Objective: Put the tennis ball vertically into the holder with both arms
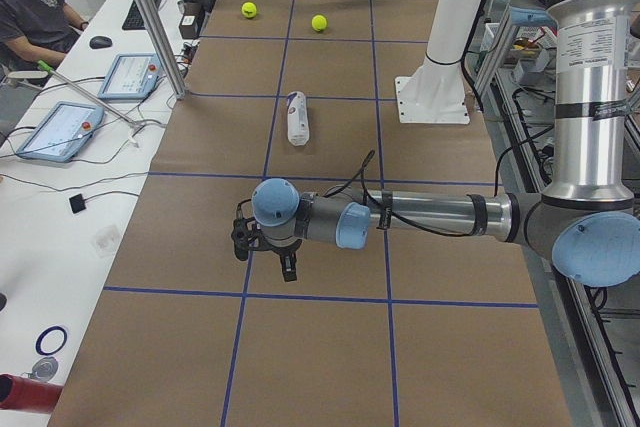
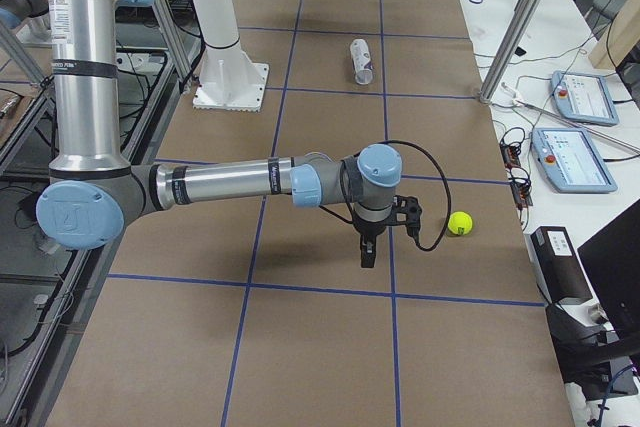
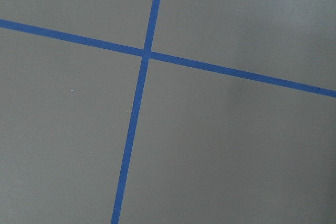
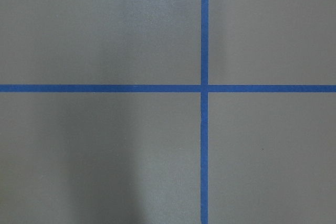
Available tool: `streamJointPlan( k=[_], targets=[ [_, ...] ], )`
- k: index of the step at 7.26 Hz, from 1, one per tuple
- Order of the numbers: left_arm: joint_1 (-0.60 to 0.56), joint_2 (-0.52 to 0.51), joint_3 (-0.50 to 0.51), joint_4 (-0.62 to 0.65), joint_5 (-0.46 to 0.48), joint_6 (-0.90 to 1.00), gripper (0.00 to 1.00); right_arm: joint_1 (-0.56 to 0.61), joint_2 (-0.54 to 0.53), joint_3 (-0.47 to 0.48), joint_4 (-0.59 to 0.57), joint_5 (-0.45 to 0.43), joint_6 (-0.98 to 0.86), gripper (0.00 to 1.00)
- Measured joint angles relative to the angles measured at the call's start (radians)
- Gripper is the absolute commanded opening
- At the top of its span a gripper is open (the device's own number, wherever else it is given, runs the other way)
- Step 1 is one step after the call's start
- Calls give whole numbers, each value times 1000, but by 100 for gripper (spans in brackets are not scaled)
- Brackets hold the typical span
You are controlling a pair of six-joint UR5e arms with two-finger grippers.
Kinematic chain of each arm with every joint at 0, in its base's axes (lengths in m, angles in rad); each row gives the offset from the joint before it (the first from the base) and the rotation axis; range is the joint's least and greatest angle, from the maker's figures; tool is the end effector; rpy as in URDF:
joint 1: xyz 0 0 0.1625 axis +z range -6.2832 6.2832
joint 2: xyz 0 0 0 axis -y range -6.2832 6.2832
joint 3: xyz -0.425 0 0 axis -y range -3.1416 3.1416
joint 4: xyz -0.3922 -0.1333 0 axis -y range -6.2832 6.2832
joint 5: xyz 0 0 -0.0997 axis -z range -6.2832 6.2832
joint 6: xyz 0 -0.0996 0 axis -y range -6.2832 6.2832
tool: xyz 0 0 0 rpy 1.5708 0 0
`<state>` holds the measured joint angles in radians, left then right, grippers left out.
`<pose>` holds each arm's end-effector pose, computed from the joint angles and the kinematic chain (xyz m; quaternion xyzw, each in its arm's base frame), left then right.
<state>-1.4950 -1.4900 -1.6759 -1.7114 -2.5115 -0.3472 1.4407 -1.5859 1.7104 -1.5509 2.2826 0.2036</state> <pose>-0.0174 -0.4684 0.6181 -0.0230 0.4570 -0.0832 0.8853 0.0038 -0.4970 0.5990 0.0090 -0.3539 0.0092 0.9352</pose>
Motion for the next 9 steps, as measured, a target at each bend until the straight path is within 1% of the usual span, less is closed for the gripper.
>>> streamJointPlan(
  k=[2, 3, 4, 6, 8, 9],
  targets=[
    [5, -1, -6, -5, -1, 1, 99, 0, -6, 4, 0, 9, 0, 99],
    [29, -3, -24, -5, -1, 1, 99, 0, -17, 13, 1, 19, 0, 99],
    [86, -16, -48, -7, 1, 1, 97, 0, -26, 22, 1, 25, 0, 99],
    [191, -84, -90, -41, 10, 2, 82, 0, -33, 28, 0, 31, 0, 99],
    [279, -169, -126, -116, 20, 8, 85, 0, -36, 29, 0, 38, 0, 99],
    [331, -218, -131, -169, 49, 6, 83, 0, -36, 29, 0, 42, 1, 99]
  ],
)
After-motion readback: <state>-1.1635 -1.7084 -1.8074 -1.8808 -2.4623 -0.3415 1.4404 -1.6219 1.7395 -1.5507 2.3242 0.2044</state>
